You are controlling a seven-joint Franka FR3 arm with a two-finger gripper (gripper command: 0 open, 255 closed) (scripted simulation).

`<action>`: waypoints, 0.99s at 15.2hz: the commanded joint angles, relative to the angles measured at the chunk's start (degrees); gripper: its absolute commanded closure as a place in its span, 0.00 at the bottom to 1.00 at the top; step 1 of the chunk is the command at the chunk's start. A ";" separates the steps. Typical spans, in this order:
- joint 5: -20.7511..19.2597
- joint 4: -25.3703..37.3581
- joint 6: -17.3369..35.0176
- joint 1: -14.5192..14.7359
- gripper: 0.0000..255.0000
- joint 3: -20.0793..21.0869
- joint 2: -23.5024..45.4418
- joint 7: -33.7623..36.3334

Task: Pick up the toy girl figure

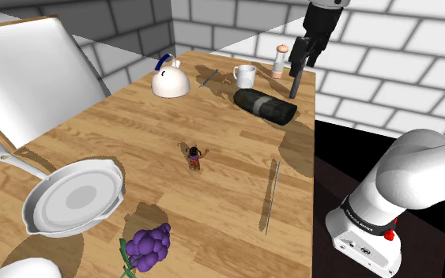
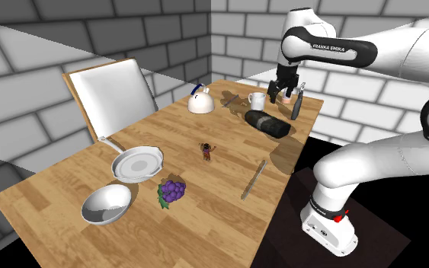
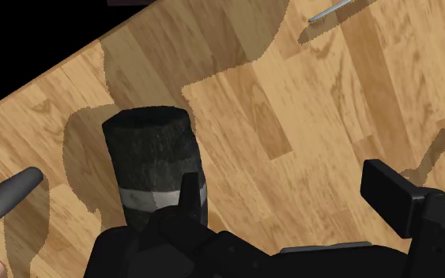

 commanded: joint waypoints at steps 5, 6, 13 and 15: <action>1.89 -0.57 2.14 0.96 0.00 5.66 3.12 6.84; 2.30 -0.51 2.69 1.18 0.00 7.06 4.12 8.56; 3.93 2.10 6.48 2.00 0.00 16.79 13.52 20.77; 3.80 3.55 7.46 2.04 0.00 19.50 16.94 24.41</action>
